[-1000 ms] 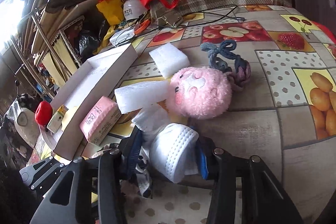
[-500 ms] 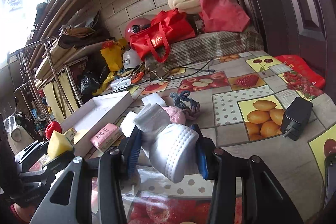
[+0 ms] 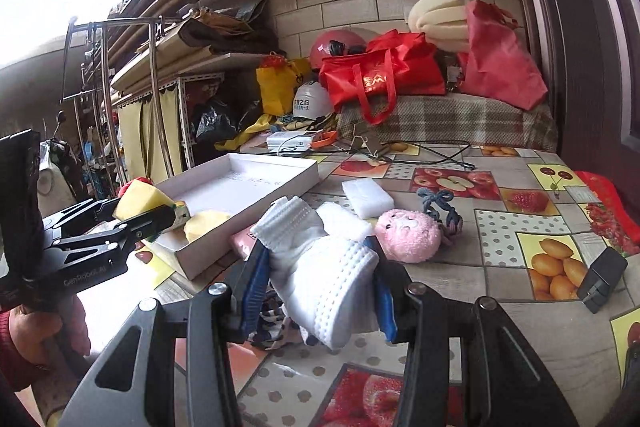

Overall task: Organize soft objects
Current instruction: 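Carry sponge in left gripper and sock in right gripper over white box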

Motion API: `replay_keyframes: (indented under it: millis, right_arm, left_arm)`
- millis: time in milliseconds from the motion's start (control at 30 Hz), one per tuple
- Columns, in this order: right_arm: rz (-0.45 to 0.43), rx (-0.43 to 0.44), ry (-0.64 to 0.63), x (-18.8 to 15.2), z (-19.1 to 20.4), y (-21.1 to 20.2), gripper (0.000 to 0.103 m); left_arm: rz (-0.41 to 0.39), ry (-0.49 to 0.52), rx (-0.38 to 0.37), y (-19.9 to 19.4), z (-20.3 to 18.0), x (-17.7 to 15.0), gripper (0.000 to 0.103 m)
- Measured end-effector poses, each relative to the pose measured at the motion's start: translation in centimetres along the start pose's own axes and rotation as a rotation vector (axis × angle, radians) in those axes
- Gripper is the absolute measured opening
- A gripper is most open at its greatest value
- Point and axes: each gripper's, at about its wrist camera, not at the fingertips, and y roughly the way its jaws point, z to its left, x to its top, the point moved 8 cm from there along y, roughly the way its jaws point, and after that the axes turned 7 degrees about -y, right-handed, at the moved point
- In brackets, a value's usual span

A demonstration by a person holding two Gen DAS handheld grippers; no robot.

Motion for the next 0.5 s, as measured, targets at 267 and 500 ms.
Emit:
replay_keyframes:
  millis: [267,500]
  right_arm:
    - [-0.009,0.097,-0.078,1.2,5.8,2.6,0.046]
    - [-0.004,0.146,-0.080,2.4,9.0,5.9,0.046]
  left_arm:
    - [-0.018,-0.024,0.104,0.8,4.7,0.5,0.058]
    - [-0.036,-0.072,0.194,2.3,8.6,1.4,0.058]
